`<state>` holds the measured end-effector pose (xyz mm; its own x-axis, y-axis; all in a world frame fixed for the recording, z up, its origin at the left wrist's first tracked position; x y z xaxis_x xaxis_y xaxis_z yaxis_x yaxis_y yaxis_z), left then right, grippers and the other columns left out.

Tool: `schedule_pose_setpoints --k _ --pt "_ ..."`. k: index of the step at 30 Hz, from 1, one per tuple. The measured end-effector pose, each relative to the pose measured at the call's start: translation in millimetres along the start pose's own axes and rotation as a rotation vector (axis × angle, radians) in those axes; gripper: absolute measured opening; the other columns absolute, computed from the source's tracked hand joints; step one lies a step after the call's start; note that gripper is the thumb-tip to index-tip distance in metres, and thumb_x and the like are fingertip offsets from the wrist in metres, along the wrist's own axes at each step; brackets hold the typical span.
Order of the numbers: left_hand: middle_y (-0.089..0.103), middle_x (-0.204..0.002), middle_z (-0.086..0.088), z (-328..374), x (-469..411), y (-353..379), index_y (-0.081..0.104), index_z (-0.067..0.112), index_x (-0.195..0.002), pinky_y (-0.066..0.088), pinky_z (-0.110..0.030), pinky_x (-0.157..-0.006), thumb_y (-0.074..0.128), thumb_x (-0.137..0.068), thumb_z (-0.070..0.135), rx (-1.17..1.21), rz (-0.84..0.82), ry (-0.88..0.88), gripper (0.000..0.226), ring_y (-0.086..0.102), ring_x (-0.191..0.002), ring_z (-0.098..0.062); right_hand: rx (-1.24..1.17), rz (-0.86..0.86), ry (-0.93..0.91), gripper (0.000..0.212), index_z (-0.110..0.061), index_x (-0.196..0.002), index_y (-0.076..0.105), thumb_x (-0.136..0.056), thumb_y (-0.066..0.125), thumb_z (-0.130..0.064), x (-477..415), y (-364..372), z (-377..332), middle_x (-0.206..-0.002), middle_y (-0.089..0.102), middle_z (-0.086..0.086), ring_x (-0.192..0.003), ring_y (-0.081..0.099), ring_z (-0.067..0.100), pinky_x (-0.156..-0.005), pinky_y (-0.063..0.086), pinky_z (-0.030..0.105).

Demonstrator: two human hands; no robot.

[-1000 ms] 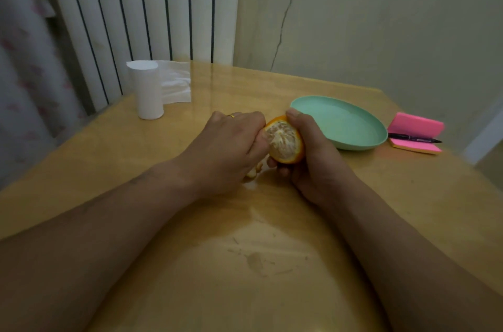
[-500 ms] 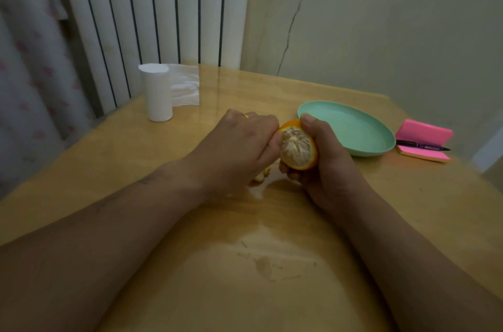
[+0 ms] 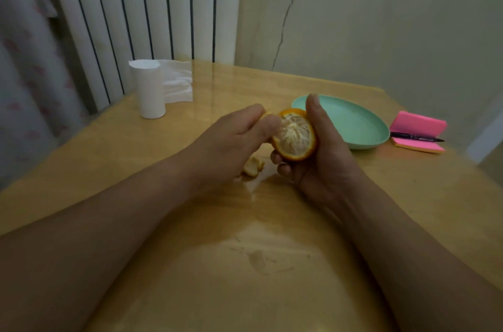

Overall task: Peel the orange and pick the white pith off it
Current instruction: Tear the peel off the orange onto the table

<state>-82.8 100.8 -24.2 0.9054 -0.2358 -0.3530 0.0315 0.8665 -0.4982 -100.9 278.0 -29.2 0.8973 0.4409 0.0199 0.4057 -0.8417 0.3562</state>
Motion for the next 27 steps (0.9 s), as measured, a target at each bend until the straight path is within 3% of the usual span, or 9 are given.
schedule_pose_setpoints --k 2,5,7,9,11,14,16,19,27 --pt "0.050 -0.070 0.002 2 0 0 0.058 0.010 -0.090 0.039 -0.023 -0.054 0.045 -0.114 0.034 0.150 -0.020 -0.064 0.036 0.044 -0.060 -0.009 -0.014 -0.026 0.019 0.056 -0.012 -0.102 0.070 -0.087 0.061 -0.065 2 1 -1 -0.093 0.070 0.012 -0.061 0.060 0.019 -0.046 0.046 0.024" --pt "0.041 -0.067 0.001 5 -1 -4 0.051 0.017 -0.080 0.023 -0.024 -0.047 0.041 -0.113 0.030 0.866 -0.052 -0.245 0.036 0.035 -0.054 -0.011 -0.186 -0.093 0.014 0.053 -0.013 -0.102 0.067 -0.086 0.057 -0.062 6 1 -5 -0.090 0.067 0.010 -0.056 0.057 0.016 -0.042 0.040 0.019" --pt "0.036 -0.066 0.003 0 -5 -16 0.047 0.021 -0.075 0.016 -0.027 -0.049 0.039 -0.111 0.032 1.111 -0.009 -0.284 0.039 0.031 -0.053 -0.012 -0.258 -0.106 -0.016 0.054 -0.014 -0.103 0.064 -0.086 0.055 -0.064 7 -3 -11 -0.091 0.066 0.009 -0.056 0.056 0.015 -0.041 0.039 0.018" --pt "0.038 -0.064 0.000 -1 -5 -28 0.046 0.021 -0.071 0.020 -0.030 -0.052 0.038 -0.113 0.043 0.819 0.047 -0.293 0.048 0.032 -0.053 -0.015 -0.152 -0.035 -0.004 0.054 -0.015 -0.098 0.067 -0.088 0.055 -0.067 5 -6 -13 -0.089 0.068 0.011 -0.054 0.056 0.017 -0.039 0.038 0.019" --pt "0.052 -0.068 -0.001 -1 0 -30 0.056 0.020 -0.072 0.038 -0.034 -0.059 0.037 -0.111 0.058 0.155 0.015 -0.295 0.058 0.046 -0.059 -0.017 -0.005 0.036 0.050 0.058 -0.015 -0.087 0.073 -0.089 0.054 -0.070 3 -5 -9 -0.087 0.070 0.015 -0.051 0.055 0.020 -0.037 0.036 0.019" --pt "0.064 -0.097 0.008 -9 1 -21 0.067 0.026 -0.103 0.051 -0.032 -0.077 0.049 -0.108 0.054 -0.472 -0.183 -0.169 0.034 0.061 -0.087 -0.011 0.160 0.066 0.127 0.064 -0.016 -0.079 0.077 -0.092 0.051 -0.072 1 -1 -3 -0.091 0.071 0.019 -0.051 0.056 0.022 -0.036 0.034 0.020" --pt "0.059 -0.107 0.015 -6 2 -19 0.061 0.033 -0.118 0.046 -0.023 -0.074 0.053 -0.107 0.046 -0.463 -0.172 -0.078 0.018 0.057 -0.092 -0.002 0.192 0.080 0.157 0.066 -0.012 -0.089 0.076 -0.093 0.053 -0.074 0 -2 -3 -0.098 0.071 0.021 -0.055 0.057 0.024 -0.036 0.036 0.021" --pt "0.062 -0.094 0.014 3 4 -17 0.054 0.034 -0.110 0.045 -0.018 -0.064 0.046 -0.106 0.054 -0.311 -0.131 0.026 0.022 0.059 -0.085 -0.004 0.210 0.078 0.206 0.071 -0.011 -0.099 0.073 -0.093 0.051 -0.078 1 -5 -5 -0.095 0.071 0.018 -0.057 0.058 0.023 -0.036 0.038 0.022" --pt "0.055 -0.081 0.013 7 2 -14 0.046 0.034 -0.099 0.044 -0.031 -0.064 0.019 -0.103 0.072 -0.646 -0.115 0.193 0.046 0.055 -0.073 -0.007 0.293 -0.087 0.315 0.085 -0.014 -0.086 0.074 -0.086 0.037 -0.090 5 -7 -7 -0.084 0.071 0.018 -0.042 0.049 0.016 -0.037 0.029 0.019"
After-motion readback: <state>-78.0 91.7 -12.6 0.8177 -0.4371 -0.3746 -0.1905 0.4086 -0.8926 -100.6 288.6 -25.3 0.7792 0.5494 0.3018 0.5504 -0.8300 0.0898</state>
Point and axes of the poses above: each hand's wrist, its own x-axis away from the middle knuckle, its own y-axis out of the palm, z = x × y, the point moved 1 cm from there along -x, towards the middle knuckle
